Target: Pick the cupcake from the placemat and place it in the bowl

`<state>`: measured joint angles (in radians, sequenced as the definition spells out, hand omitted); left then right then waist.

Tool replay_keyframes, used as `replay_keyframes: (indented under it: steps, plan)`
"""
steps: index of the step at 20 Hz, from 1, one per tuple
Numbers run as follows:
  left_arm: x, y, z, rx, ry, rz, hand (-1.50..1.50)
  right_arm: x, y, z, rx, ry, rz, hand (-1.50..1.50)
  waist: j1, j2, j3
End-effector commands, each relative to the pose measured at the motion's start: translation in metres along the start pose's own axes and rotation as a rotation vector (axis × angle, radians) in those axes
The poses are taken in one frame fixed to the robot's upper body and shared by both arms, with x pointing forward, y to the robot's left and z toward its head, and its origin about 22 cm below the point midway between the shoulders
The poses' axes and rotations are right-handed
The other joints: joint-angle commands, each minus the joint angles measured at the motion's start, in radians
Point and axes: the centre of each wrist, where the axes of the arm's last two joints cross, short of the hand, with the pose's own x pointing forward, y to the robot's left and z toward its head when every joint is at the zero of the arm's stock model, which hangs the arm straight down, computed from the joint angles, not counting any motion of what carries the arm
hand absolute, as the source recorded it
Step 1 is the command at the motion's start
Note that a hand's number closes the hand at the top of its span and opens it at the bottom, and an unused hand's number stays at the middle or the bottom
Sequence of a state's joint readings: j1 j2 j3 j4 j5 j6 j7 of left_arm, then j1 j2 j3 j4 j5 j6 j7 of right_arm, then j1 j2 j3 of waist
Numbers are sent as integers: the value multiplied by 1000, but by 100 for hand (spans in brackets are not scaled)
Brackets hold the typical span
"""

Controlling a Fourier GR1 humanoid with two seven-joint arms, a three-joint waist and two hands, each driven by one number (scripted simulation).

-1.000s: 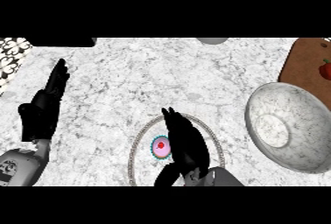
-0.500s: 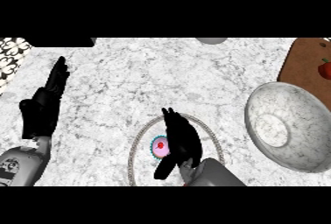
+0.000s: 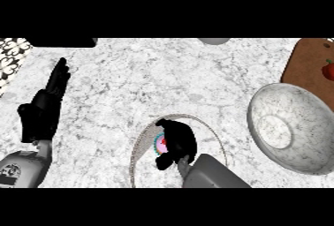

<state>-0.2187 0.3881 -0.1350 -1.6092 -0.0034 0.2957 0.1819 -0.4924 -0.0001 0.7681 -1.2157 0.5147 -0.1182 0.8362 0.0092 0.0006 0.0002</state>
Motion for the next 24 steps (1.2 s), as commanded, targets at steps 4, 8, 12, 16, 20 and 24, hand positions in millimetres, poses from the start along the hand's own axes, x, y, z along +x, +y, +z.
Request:
replay_keyframes:
  steps: [4, 8, 12, 16, 20, 24]
  plan:
    - [-5, 9, -1, 13, 1, -5, 0, -2, -5, -13, -54, -62, 58, 150, -3, -1, 0]
    - [1, 10, -1, 16, 10, 0, 0, -3, 3, -17, -74, -85, 23, 150, 1, 0, 0]
    - [-4, 12, -9, -4, 19, 7, 0, 10, 0, 14, -103, -125, 10, 150, -8, -2, 0]
    - [4, -10, 4, -17, -5, -5, 0, 25, 44, 33, -104, -94, 59, 150, 19, 0, 0]
    - [5, -9, -18, -33, 0, 0, 0, 52, 43, 57, -132, -71, 96, 150, 38, 4, -1]
    - [-6, 0, -3, -5, -2, -7, 0, 71, 22, 80, -209, -131, -65, 150, 26, -7, -1]
